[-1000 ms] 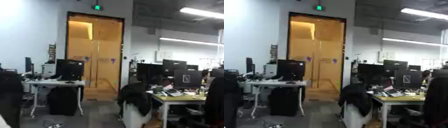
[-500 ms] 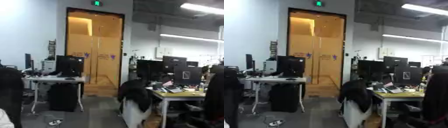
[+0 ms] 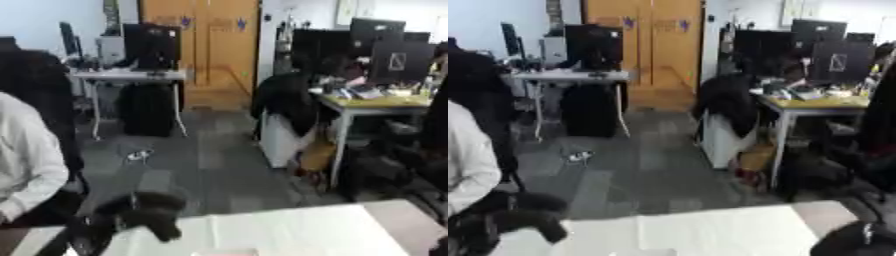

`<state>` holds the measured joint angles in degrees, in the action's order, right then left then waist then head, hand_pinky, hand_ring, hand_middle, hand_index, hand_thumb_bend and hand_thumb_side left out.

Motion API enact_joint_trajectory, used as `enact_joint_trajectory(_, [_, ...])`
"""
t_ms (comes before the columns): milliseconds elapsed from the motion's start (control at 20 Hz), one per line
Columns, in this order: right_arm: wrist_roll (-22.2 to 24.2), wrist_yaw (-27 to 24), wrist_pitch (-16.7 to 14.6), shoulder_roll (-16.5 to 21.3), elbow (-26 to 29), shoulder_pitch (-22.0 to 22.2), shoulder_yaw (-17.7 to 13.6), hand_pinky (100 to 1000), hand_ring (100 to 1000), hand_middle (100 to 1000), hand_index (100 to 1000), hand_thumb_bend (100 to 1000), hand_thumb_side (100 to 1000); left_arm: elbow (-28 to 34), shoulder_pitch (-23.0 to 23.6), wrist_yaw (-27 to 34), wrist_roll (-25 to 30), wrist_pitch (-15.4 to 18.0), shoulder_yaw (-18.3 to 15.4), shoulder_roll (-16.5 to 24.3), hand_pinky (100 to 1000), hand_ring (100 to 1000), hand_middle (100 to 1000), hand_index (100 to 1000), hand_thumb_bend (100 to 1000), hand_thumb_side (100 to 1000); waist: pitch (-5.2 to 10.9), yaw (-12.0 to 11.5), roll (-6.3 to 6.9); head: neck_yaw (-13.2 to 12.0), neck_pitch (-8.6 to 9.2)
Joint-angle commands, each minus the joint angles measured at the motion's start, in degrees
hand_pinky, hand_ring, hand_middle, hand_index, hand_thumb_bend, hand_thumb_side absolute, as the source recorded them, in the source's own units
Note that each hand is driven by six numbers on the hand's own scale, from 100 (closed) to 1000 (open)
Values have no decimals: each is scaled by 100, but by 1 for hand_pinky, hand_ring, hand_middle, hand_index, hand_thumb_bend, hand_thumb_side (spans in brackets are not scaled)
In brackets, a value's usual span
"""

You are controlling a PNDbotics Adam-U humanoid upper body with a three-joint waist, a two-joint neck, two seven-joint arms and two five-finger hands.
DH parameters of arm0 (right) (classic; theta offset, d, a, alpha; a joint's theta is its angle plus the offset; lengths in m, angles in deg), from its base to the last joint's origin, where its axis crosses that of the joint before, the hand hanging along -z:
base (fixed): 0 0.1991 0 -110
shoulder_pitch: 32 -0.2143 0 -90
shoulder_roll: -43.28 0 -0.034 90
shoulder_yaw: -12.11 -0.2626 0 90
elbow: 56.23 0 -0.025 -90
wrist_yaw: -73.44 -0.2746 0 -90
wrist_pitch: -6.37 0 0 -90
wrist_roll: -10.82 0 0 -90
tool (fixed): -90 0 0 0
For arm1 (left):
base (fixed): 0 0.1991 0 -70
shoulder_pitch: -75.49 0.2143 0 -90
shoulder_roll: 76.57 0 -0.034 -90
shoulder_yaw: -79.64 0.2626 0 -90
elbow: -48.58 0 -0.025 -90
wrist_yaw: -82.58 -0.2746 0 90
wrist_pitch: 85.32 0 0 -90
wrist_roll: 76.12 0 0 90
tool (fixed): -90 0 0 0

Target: Pick up objects on the table and place them in the box.

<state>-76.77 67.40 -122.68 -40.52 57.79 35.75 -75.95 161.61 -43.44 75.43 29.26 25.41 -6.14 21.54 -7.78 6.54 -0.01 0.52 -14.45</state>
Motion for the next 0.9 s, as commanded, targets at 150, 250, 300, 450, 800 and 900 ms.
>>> enact_joint_trajectory(150, [-769,141,149,123,57,31,-40,122,408,550,640,100,654,-393,-231,-537,-75,-43,60,663,614,648,862,864,528,1000,82,8,6,56,-841])
enact_joint_trajectory(250, [-881,218,161,139,57,44,-1,116,405,538,630,100,656,-620,-330,-732,-41,46,143,834,628,655,865,859,506,1000,84,17,18,64,-1073])
enact_joint_trajectory(300, [-916,252,189,143,57,50,17,114,404,536,629,100,657,-719,-390,-859,-28,94,181,941,634,658,863,854,491,1000,89,25,26,56,-1173])
enact_joint_trajectory(450, [-860,359,271,158,57,42,107,124,416,556,670,100,679,-946,-561,-1280,-48,252,310,1237,656,669,866,847,475,1000,105,41,55,43,-1327])
enact_joint_trajectory(800, [802,233,-133,160,57,-97,642,181,466,666,960,100,729,-1462,-899,-2037,-89,663,672,1652,676,679,868,838,461,1000,152,106,125,313,-1444])
enact_joint_trajectory(900, [1286,-102,-213,149,57,-124,714,185,467,678,959,100,723,-1607,-950,-2183,-115,741,717,1696,681,680,867,835,459,1000,161,131,140,340,-1512])
